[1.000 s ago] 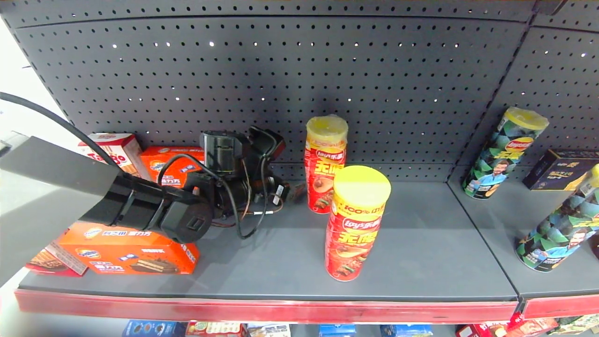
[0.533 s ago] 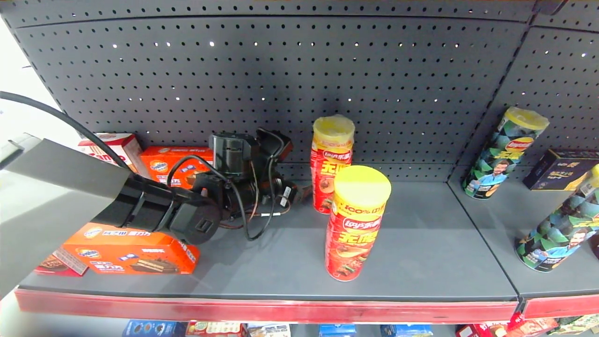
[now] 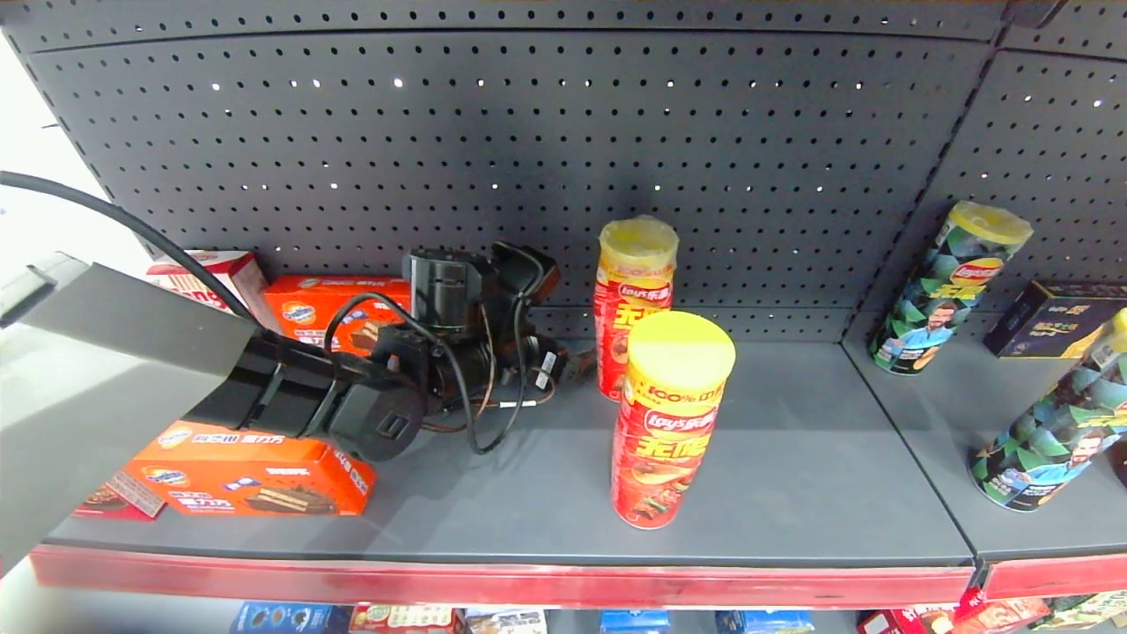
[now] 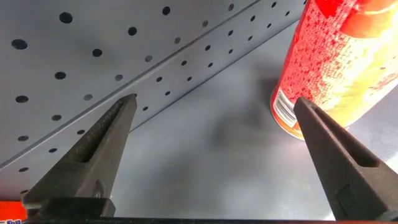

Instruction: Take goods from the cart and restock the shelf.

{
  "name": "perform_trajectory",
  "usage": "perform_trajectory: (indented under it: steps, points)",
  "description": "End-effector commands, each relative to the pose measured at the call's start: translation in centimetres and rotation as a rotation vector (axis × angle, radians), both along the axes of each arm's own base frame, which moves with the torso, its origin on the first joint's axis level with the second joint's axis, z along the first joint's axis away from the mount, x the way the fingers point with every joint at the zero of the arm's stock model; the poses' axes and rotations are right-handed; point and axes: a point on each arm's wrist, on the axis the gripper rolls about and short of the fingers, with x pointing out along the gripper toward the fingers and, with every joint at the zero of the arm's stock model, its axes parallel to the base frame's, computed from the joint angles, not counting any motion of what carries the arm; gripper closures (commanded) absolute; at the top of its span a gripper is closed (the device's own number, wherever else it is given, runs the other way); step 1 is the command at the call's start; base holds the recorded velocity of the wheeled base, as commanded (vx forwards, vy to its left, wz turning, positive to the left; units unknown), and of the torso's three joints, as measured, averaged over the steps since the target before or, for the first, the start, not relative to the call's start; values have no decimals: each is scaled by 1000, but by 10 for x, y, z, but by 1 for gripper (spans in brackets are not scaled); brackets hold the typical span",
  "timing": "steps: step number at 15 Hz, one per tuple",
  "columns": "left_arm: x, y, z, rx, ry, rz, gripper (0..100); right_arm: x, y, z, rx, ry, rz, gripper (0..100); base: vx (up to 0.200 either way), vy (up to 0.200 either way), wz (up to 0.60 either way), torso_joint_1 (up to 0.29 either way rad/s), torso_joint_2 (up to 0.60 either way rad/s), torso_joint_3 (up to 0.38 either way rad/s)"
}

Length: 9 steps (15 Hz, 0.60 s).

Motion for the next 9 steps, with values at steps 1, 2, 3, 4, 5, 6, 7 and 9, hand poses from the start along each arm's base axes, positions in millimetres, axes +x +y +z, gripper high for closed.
perform_trajectory:
  steps: [1,2,3,4,5,6,7,9]
  points:
    - [-1,4,4,-3,-11,17,0,0,0,0,0,0,0,0,0,0,0,0,0,0]
    - [-4,7,12,-9,-29,24,0,0,0,0,0,1,0,0,0,0,0,0,0,0]
    - [-11,14,28,-24,-61,40,0,0,0,0,0,0,0,0,0,0,0,0,0,0]
    - [-19,20,38,-31,-80,48,0,0,0,0,0,1,0,0,0,0,0,0,0,0]
    - [-30,26,52,-49,-101,54,0,0,0,0,0,0,0,0,0,0,0,0,0,0]
    - [-44,33,64,-69,-120,72,0,0,0,0,0,1,0,0,0,0,0,0,0,0]
    - [-58,40,71,-78,-130,87,0,0,0,0,0,0,0,0,0,0,0,0,0,0]
    - [-93,58,84,-110,-154,92,0,0,0,0,0,1,0,0,0,0,0,0,0,0]
